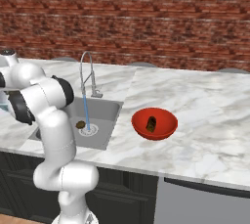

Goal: Pick the kiwis from the sink and place them in one bowl. Place the sweet potato in the other bowl. Then turn off the sink faucet.

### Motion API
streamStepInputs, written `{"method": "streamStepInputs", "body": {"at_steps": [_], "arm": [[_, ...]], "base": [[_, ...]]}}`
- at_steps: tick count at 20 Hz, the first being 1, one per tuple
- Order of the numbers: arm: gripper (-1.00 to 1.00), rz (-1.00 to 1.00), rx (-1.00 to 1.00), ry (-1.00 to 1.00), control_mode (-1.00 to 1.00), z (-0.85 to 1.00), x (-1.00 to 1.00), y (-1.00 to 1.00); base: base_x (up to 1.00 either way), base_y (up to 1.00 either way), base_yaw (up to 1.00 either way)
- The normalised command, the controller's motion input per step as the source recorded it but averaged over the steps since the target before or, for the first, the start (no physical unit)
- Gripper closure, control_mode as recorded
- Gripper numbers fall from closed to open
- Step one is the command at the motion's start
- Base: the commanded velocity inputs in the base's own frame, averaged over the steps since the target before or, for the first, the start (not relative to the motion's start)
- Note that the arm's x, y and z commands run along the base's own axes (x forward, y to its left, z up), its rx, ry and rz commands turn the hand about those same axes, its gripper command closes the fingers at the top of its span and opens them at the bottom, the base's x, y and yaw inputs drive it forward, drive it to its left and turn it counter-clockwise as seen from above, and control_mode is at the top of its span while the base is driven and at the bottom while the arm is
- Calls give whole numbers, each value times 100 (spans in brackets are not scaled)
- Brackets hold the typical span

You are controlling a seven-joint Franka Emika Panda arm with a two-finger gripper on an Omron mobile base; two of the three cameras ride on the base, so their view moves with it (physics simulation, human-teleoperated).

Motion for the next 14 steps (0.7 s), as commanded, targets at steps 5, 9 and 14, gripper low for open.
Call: {"method": "streamStepInputs", "body": {"at_steps": [5, 9, 14], "arm": [[100, -4, 0, 0, -100, 0, 21, 3], [100, -5, 0, 0, -100, -5, 24, 14], [100, -5, -1, 0, -100, -11, 24, 28]], "base": [[0, 0, 0], [0, 0, 0], [0, 0, 0]]}}
